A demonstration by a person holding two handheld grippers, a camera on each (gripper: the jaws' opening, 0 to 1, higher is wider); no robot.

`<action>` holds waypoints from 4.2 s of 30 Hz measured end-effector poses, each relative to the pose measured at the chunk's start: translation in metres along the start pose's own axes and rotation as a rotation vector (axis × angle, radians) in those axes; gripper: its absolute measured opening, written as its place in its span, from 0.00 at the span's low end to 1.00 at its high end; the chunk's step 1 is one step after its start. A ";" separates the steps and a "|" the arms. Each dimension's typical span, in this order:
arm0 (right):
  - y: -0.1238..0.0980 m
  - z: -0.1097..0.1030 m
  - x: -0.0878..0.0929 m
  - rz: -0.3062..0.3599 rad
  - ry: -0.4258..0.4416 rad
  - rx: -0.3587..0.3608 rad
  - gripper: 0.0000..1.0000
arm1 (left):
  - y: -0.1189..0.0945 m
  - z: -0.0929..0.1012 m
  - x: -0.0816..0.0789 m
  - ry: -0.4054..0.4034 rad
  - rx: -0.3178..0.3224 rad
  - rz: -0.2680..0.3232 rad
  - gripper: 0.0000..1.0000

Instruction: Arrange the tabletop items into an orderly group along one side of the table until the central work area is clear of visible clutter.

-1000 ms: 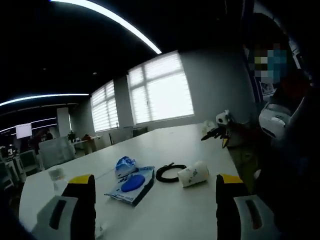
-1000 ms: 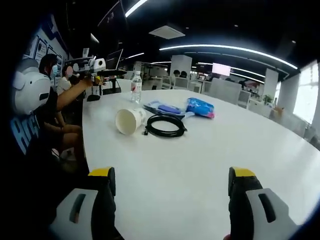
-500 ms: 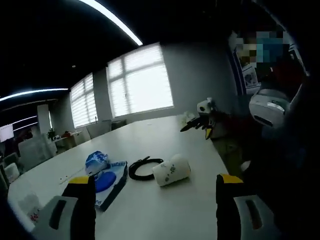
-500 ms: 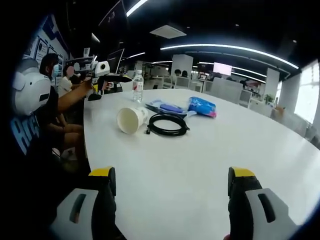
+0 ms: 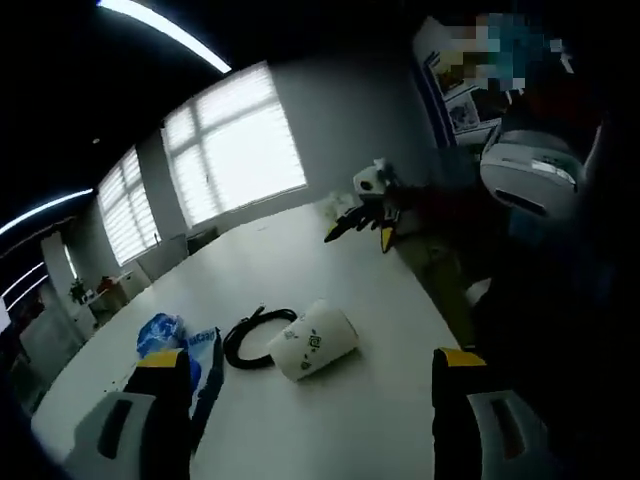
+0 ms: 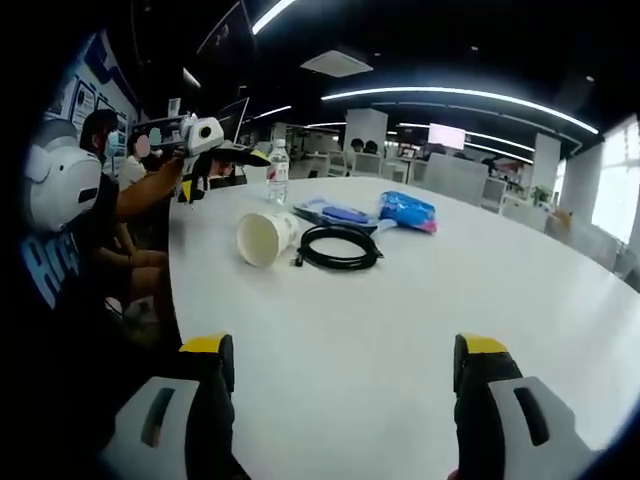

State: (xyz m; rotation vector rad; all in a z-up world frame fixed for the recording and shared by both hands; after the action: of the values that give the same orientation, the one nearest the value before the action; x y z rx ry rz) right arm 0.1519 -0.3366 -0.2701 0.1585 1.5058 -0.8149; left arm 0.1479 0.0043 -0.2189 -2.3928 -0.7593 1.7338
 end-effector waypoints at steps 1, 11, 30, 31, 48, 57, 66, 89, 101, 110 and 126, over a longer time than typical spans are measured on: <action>0.000 0.000 0.000 0.001 -0.001 -0.001 0.87 | 0.004 0.001 -0.002 0.034 0.012 -0.018 1.00; -0.002 -0.002 0.001 0.001 0.002 -0.005 0.88 | 0.033 0.015 -0.008 0.162 0.130 -0.099 1.00; -0.004 -0.010 -0.008 0.025 -0.019 -0.019 0.92 | 0.049 0.011 0.000 0.176 0.175 -0.121 1.00; -0.004 -0.010 -0.009 0.025 -0.019 -0.020 0.91 | 0.051 0.010 0.001 0.180 0.180 -0.126 1.00; -0.008 -0.011 -0.008 0.025 -0.022 -0.018 0.89 | 0.072 0.007 0.007 0.227 0.227 -0.157 0.96; -0.005 -0.012 -0.007 0.023 -0.021 -0.021 0.89 | 0.081 0.008 0.010 0.275 0.235 -0.179 0.90; -0.008 -0.012 -0.005 0.022 -0.018 -0.016 0.88 | 0.086 0.006 0.010 0.317 0.234 -0.187 0.87; -0.013 -0.010 -0.001 0.023 -0.015 -0.008 0.87 | 0.105 0.007 0.017 0.319 0.262 -0.199 0.78; -0.014 -0.008 0.003 0.018 -0.006 0.003 0.87 | 0.114 0.006 0.017 0.328 0.249 -0.190 0.63; -0.011 -0.009 0.005 0.016 -0.003 -0.001 0.87 | 0.115 0.016 0.012 0.388 0.269 -0.186 0.55; -0.012 -0.009 0.006 0.007 -0.003 -0.002 0.86 | 0.119 0.020 0.009 0.444 0.263 -0.192 0.47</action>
State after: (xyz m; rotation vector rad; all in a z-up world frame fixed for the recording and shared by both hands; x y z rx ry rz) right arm 0.1368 -0.3427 -0.2721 0.1613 1.5024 -0.8077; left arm 0.1722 -0.0996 -0.2761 -2.3066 -0.6244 1.0946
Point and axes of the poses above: the point that each gripper's makers call its tool centre point, and the gripper's own axes: y roughly forward along the fingers, z roughly to its right, x roughly out of its underside, the point moved 4 cm from there along -y, roughly backward along the fingers, and after that the axes turned 2 degrees about z, right-handed, at the moved point
